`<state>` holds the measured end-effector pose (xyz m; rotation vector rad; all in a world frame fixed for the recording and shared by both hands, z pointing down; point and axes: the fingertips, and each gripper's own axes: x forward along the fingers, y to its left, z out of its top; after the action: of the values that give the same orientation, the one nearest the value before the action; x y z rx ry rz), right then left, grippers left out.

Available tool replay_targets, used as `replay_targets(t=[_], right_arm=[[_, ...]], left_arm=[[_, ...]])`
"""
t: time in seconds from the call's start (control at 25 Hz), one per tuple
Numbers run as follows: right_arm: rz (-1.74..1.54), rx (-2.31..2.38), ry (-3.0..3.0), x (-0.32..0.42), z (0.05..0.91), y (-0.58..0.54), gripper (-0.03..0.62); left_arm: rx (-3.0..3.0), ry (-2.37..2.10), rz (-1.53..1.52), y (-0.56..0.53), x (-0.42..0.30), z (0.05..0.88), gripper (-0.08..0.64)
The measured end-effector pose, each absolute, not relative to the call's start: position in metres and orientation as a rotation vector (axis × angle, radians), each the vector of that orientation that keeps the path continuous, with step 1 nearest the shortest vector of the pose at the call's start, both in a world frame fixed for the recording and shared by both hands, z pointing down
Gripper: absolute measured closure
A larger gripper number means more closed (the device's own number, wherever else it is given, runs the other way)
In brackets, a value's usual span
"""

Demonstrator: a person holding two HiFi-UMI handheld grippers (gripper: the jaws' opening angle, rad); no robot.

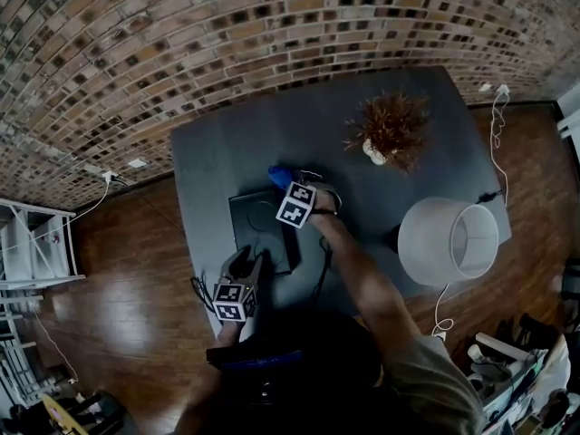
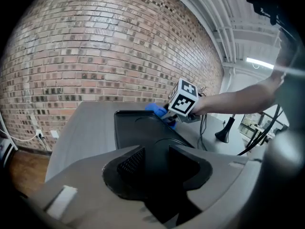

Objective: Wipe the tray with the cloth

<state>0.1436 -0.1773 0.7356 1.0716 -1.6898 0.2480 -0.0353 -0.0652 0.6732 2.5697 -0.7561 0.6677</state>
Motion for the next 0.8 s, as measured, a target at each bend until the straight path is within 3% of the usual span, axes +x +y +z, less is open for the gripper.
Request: replay_targets(t=[0.12, 0.56, 0.8], right_arm=[[0.139, 0.873, -1.714, 0.113, 0.749, -0.149, 0.456], [0.301, 0.293, -1.824, 0.012, 0.744, 0.087, 0.454], [0.369, 1.041, -1.714, 0.130, 0.721, -0.103, 0.453]], left_arm=[[2.568, -0.750, 0.667, -0.064, -0.034, 0.673, 0.393], [2.565, -0.769, 0.678, -0.065, -0.036, 0.676, 0.393], [2.579, -0.778, 0.670, -0.064, -0.037, 0.677, 0.393]])
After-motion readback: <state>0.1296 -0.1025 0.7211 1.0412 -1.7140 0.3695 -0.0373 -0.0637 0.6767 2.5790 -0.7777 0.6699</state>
